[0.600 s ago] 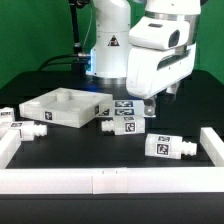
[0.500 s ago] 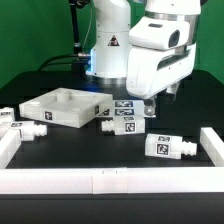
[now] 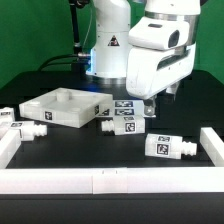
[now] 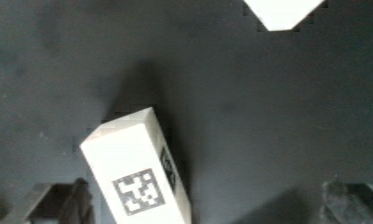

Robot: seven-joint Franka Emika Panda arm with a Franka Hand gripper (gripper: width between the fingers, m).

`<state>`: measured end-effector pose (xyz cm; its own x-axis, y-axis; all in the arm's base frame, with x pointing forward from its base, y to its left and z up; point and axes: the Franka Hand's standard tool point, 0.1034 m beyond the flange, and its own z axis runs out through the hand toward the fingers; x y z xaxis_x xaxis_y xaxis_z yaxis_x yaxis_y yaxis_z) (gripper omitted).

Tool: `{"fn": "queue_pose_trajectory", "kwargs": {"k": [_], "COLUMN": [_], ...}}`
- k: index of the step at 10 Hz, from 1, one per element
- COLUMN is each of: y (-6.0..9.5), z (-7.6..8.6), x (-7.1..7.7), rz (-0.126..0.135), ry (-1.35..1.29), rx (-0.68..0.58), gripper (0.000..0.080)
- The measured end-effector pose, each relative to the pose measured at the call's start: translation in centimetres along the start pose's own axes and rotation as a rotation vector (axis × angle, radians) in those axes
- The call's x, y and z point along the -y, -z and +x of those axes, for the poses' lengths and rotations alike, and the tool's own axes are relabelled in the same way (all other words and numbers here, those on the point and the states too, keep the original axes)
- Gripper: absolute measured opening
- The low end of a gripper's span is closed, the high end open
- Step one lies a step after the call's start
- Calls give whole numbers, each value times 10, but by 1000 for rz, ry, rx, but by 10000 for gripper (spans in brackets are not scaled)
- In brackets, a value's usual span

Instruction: Assemble one leg

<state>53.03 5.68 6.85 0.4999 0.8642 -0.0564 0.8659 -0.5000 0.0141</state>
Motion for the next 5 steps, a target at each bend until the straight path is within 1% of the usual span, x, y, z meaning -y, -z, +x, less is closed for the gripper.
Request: {"fn": "queue_pose_trajectory", "kwargs": {"k": [1,3,4,5], "y": [-7,-22,-28,-36], "z": [2,14,21,27], "x": [-9,-33,-38,-30], "rz": [-6,-14,-14,-1], "ry": [59,109,117,106], "rx": [-12,-30,-36,-39], "gripper": [649,649,649,649]}}
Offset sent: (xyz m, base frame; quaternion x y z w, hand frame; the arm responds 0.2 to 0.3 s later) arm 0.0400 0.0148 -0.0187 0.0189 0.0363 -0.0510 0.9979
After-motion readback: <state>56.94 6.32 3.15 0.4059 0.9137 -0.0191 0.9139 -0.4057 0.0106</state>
